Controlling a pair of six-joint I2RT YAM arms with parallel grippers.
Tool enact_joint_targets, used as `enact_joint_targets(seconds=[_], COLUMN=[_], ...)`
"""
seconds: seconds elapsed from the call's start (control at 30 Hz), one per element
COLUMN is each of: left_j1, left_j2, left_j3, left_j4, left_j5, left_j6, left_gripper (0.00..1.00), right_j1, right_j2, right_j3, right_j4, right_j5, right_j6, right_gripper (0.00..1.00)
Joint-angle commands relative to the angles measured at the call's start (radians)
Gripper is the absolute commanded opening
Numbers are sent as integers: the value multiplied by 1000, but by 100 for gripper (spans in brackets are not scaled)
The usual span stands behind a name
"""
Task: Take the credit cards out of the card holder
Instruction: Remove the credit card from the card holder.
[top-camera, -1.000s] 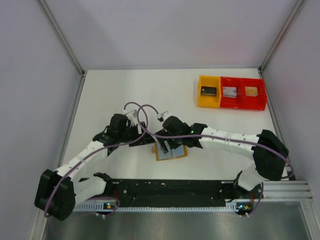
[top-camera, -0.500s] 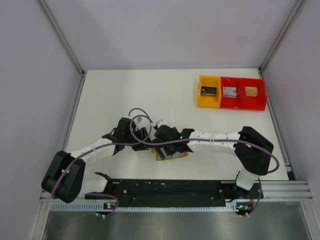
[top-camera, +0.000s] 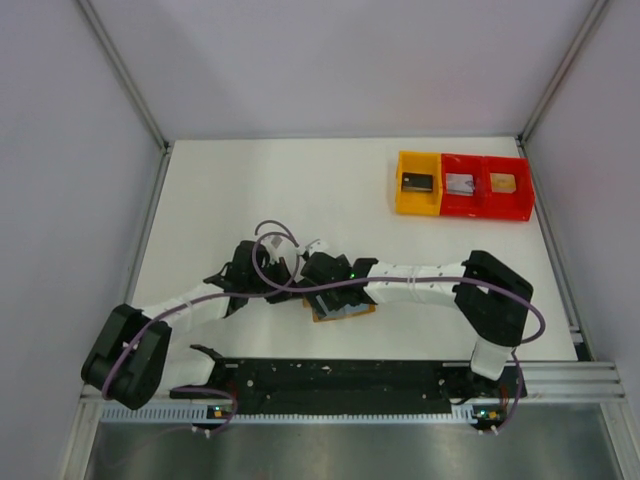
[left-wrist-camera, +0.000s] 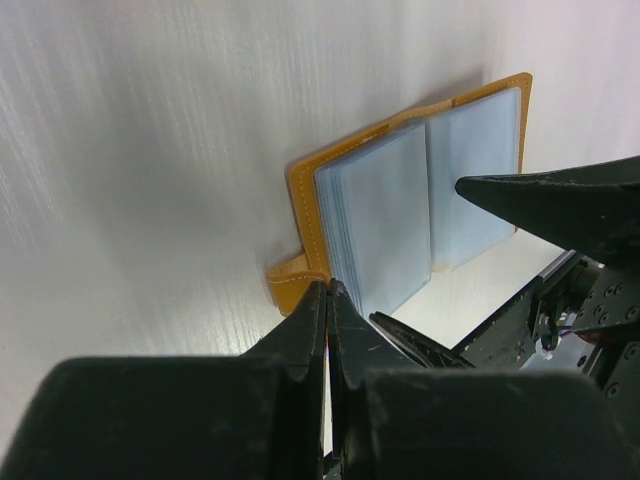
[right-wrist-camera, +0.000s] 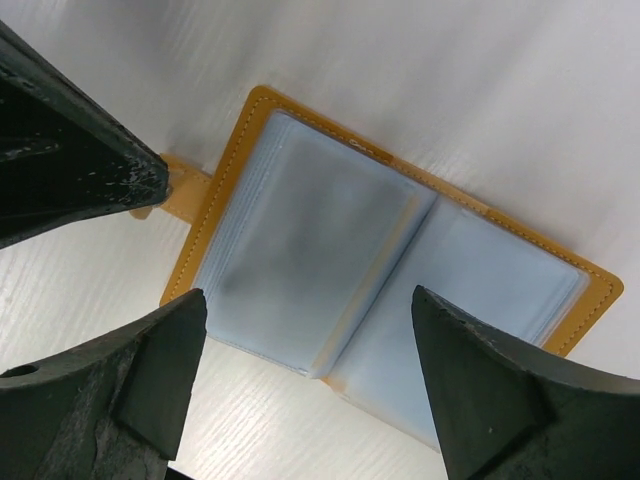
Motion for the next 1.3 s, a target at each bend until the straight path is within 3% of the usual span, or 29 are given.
enact_joint_targets(seconds=[0.0, 0.3, 0.87, 1.27], left_j1=[-7, -15, -15, -19], left_j2=[-28, -25, -18, -22], left_j3=[-35, -47, -48, -53], left_j4=[26, 28, 20, 23], left_j5=[-8, -22, -31, -31], left_j6=[-8, -11, -2, -5], left_gripper=[0, 0, 0, 0], right_j1=[15, 15, 16, 41], right_j2=[26, 29, -30, -27], right_j3=[45, 43, 48, 80], right_j4=[4, -19, -109, -2], right_j5=[18, 73, 231, 41], right_j6=[11, 14, 4, -46], right_gripper=[82, 80, 64, 65])
